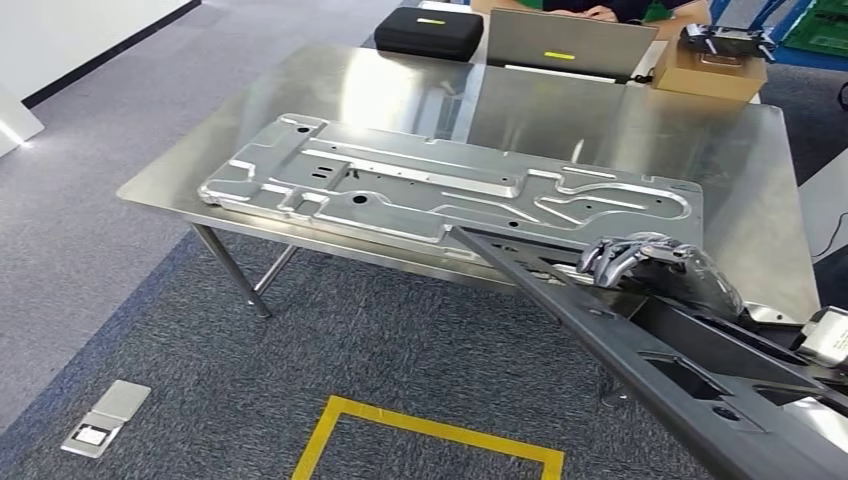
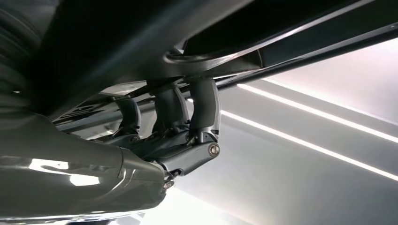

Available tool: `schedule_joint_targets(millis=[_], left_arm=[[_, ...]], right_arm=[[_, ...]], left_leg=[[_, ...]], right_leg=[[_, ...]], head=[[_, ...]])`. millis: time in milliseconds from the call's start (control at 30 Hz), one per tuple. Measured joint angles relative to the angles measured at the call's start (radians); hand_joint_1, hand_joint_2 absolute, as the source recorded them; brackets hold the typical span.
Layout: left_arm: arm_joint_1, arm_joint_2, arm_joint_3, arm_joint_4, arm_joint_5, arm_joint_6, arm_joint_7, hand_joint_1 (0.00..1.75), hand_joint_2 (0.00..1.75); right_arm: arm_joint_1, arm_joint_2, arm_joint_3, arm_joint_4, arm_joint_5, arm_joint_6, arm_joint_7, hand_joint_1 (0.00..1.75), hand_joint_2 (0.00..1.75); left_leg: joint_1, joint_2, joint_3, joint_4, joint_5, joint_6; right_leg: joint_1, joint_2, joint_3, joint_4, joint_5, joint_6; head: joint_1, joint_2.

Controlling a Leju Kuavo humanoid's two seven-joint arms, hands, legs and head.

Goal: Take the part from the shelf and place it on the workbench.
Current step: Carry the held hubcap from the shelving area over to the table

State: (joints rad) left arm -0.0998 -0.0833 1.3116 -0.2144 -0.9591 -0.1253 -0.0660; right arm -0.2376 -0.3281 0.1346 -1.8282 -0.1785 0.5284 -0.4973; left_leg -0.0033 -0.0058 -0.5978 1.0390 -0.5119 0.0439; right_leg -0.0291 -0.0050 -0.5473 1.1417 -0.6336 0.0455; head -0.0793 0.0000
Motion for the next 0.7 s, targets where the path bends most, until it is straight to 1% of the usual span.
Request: schedule_joint_targets(millis=[67,100,133,167,200,233,267,300,367,400,433,467,500,567,600,633,667,700], left_arm=[[-0.002,0.000,-0.003,0.000,-0.002,0.000,0.000,0.00,1.75],[-0.001,0.000,-0.004,0.000,-0.003,0.001,0.000,0.00,1.75],[0.000,0.000,-0.005,0.000,-0.004,0.001,0.000,0.00,1.75],[0.001,0.000,-0.006,0.000,-0.004,0.001,0.000,0.00,1.75],[0.001,-0.001,-0.008,0.000,-0.004,0.001,0.000,0.00,1.75],[0.001,-0.001,-0.009,0.000,-0.005,0.001,0.000,0.00,1.75],[0.001,-0.002,-0.010,0.000,-0.005,0.001,-0.001,0.00,1.75],[0.000,-0.003,-0.011,0.000,-0.006,0.001,-0.001,0.00,1.75],[-0.001,-0.004,-0.012,0.000,-0.006,0.001,-0.001,0.00,1.75],[-0.002,-0.004,-0.012,0.000,-0.006,0.001,-0.002,0.00,1.75],[-0.003,-0.004,-0.012,0.000,-0.007,0.001,-0.002,0.00,1.75],[-0.004,-0.005,-0.012,0.000,-0.007,0.001,-0.002,0.00,1.75],[-0.005,-0.005,-0.013,0.000,-0.007,0.001,-0.003,0.00,1.75],[-0.005,-0.005,-0.013,0.000,-0.007,0.001,-0.003,0.00,1.75],[-0.004,-0.005,-0.013,0.000,-0.007,0.001,-0.003,0.00,1.75],[-0.002,-0.005,-0.014,0.000,-0.007,0.001,-0.003,0.00,1.75],[-0.001,-0.005,-0.014,0.000,-0.007,0.001,-0.003,0.00,1.75],[0.000,-0.005,-0.014,0.000,-0.007,0.001,-0.003,0.00,1.75]], right_arm=[[0.003,0.001,-0.002,0.000,0.002,-0.002,-0.001,1.75,1.75],[0.006,0.002,-0.004,0.000,0.004,-0.003,-0.001,1.75,1.75],[0.009,0.002,-0.004,0.000,0.005,-0.003,-0.001,1.75,1.75],[0.010,0.003,-0.005,0.000,0.006,-0.003,-0.001,1.75,1.75],[0.011,0.003,-0.006,0.000,0.006,-0.003,-0.001,1.75,1.75],[0.011,0.003,-0.008,-0.001,0.007,-0.003,-0.002,1.75,1.75],[0.011,0.003,-0.010,-0.001,0.007,-0.003,-0.002,1.75,1.75],[0.011,0.004,-0.011,-0.002,0.008,-0.003,-0.003,1.75,1.75],[0.012,0.005,-0.013,-0.004,0.009,-0.004,-0.003,1.75,1.75],[0.013,0.006,-0.014,-0.006,0.009,-0.004,-0.003,1.75,1.75],[0.012,0.006,-0.014,-0.009,0.010,-0.004,-0.003,1.75,1.75],[0.011,0.007,-0.014,-0.011,0.009,-0.004,-0.004,1.75,1.75],[0.010,0.008,-0.014,-0.013,0.009,-0.004,-0.004,1.75,1.75],[0.010,0.010,-0.014,-0.015,0.009,-0.004,-0.004,1.75,1.75],[0.011,0.011,-0.014,-0.015,0.009,-0.004,-0.004,1.75,1.75],[0.012,0.011,-0.014,-0.015,0.009,-0.004,-0.004,1.75,1.75],[0.013,0.012,-0.014,-0.015,0.008,-0.004,-0.004,1.75,1.75],[0.012,0.012,-0.014,-0.015,0.008,-0.004,-0.004,1.75,1.75]], left_leg=[[-0.002,-0.001,0.010,-0.001,-0.010,0.008],[-0.004,-0.001,0.015,-0.001,-0.016,0.010],[-0.006,-0.002,0.023,-0.001,-0.022,0.011],[-0.008,-0.003,0.033,-0.001,-0.030,0.010],[-0.009,-0.003,0.045,-0.001,-0.039,0.008],[-0.009,-0.003,0.056,-0.002,-0.047,0.005],[-0.010,-0.004,0.063,-0.001,-0.054,0.001],[-0.010,-0.004,0.067,-0.001,-0.062,-0.005],[-0.011,-0.003,0.072,0.004,-0.070,-0.015],[-0.012,-0.003,0.075,0.009,-0.073,-0.020],[-0.012,-0.002,0.073,0.023,-0.076,-0.025],[-0.010,-0.002,0.059,0.051,-0.087,-0.031],[-0.006,-0.002,0.033,0.098,-0.105,-0.039],[0.002,-0.002,-0.043,0.221,-0.154,-0.054],[0.006,-0.002,-0.077,0.265,-0.166,-0.059],[0.009,-0.002,-0.098,0.280,-0.159,-0.061],[0.011,-0.002,-0.101,0.257,-0.128,-0.063],[0.012,-0.001,-0.089,0.202,-0.082,-0.062]], right_leg=[[0.003,0.001,-0.081,0.120,-0.048,0.000],[0.004,0.001,-0.115,0.157,-0.057,-0.001],[0.005,0.001,-0.132,0.162,-0.045,-0.002],[0.006,0.001,-0.132,0.131,-0.008,-0.004],[0.008,0.001,-0.117,0.069,0.044,-0.008],[0.011,0.002,-0.100,0.014,0.086,-0.013],[0.015,0.002,-0.089,-0.037,0.104,-0.017],[0.018,0.003,-0.082,-0.065,0.114,-0.023],[0.021,0.003,-0.080,-0.079,0.103,-0.032],[0.017,0.003,-0.074,-0.081,0.110,-0.037],[0.014,0.003,-0.067,-0.083,0.108,-0.041],[0.010,0.002,-0.060,-0.085,0.105,-0.045],[0.007,0.001,-0.053,-0.087,0.101,-0.048],[0.005,0.000,-0.044,-0.087,0.090,-0.049],[0.003,0.000,-0.038,-0.087,0.084,-0.048],[0.002,0.001,-0.031,-0.087,0.078,-0.046],[0.001,0.001,-0.020,-0.087,0.070,-0.044],[0.000,0.001,-0.008,-0.087,0.061,-0.042]], head=[[0.001,0.000],[0.001,0.000],[0.001,0.000],[0.001,0.000],[0.001,0.000],[0.000,0.000],[0.000,0.000],[0.001,0.000],[0.001,0.000],[0.001,0.000],[0.001,0.000],[0.000,0.000],[0.000,0.000],[0.000,0.000],[0.000,0.000],[0.000,0.000],[0.000,0.000],[0.000,0.000]])
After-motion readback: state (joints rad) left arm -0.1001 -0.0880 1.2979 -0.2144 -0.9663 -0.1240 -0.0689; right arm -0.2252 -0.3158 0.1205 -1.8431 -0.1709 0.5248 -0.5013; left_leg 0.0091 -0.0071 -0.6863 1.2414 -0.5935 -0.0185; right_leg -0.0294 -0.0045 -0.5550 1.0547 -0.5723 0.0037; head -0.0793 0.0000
